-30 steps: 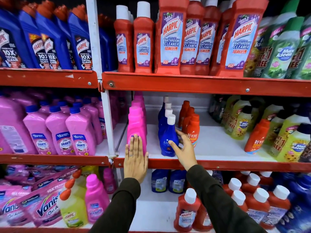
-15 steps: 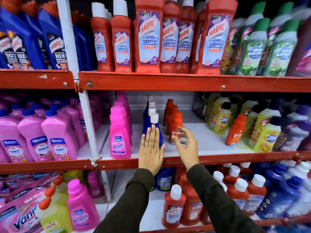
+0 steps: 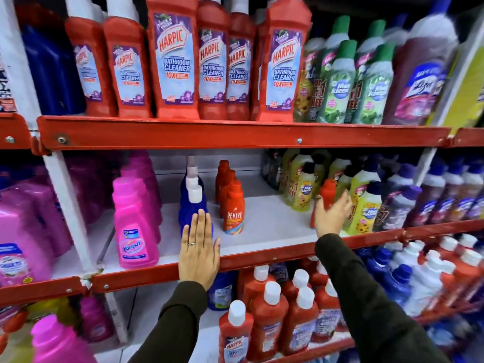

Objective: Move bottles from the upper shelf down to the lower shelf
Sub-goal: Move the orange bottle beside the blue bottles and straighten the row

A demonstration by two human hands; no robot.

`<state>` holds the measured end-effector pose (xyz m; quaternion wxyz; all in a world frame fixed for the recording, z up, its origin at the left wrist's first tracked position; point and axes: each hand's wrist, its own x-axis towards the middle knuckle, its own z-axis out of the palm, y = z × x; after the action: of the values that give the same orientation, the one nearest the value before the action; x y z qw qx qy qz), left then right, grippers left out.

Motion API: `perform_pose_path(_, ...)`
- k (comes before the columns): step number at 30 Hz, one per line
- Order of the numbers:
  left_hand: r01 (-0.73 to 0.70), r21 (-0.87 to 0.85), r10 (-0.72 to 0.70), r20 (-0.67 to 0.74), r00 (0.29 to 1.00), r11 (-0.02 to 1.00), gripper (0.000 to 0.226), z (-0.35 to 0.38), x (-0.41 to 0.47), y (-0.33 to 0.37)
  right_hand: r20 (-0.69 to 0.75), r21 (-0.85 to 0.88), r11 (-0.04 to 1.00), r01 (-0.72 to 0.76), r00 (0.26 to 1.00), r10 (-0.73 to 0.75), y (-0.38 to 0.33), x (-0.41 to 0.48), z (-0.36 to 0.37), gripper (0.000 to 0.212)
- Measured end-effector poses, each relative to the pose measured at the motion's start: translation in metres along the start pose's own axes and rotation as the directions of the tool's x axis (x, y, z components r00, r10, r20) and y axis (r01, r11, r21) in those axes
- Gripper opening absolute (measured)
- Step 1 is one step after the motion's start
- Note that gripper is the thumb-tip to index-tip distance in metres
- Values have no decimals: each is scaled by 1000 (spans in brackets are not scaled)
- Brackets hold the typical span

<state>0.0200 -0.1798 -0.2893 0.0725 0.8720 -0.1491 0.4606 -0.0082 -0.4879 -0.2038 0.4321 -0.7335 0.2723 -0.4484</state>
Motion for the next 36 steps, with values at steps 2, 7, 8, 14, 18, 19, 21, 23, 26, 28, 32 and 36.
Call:
perform_pose_path(2,-11,-4,10,-21,1000,1000,68,3,0,-1,49,-53,996,-67,996,70,8,20,-2,73)
perform_pose_path(7,-14,-39,13,-38,999,999,74,10,-1,-2,134,51,988,-145,981,137,20,37,-1,51)
perform_pose_path(8,-12,-42,11,-38,999,999,72,11,-1,-2,140,66,987,-146,981,136,21,36,-1,51)
perform_pose_path(14,-26,-74,22,-53,998,997,73,15,-3,-4,111,72,994,-84,991,75,16,27,-3,54)
perform_pose_path(18,-28,-71,24,-55,998,997,73,13,-3,-3,112,123,992,-12,994,-2,-2,7,-5,54)
perform_pose_path(19,-28,-62,25,-55,998,998,73,13,-3,-2,109,136,991,16,994,-31,-9,0,-4,54)
perform_pose_path(21,-23,-42,21,-46,999,999,73,10,-2,-3,103,159,985,71,991,-88,-24,-16,0,53)
perform_pose_path(23,-15,-21,14,-29,999,1000,72,7,-2,-2,121,189,977,101,985,-125,-37,-32,4,51)
perform_pose_path(26,-13,3,13,-3,1000,1000,69,4,-2,-1,192,269,960,82,972,-137,-51,-57,15,49)
perform_pose_path(28,-20,8,20,12,1000,1000,68,2,-2,-1,231,283,954,102,958,-171,-57,-73,24,47)
perform_pose_path(32,-11,6,11,34,999,1000,67,-1,0,-1,325,280,955,98,926,-190,-63,-100,40,52)
perform_pose_path(36,-12,-3,12,74,997,1000,65,-5,0,-1,381,253,962,100,904,-194,-66,-115,53,55)
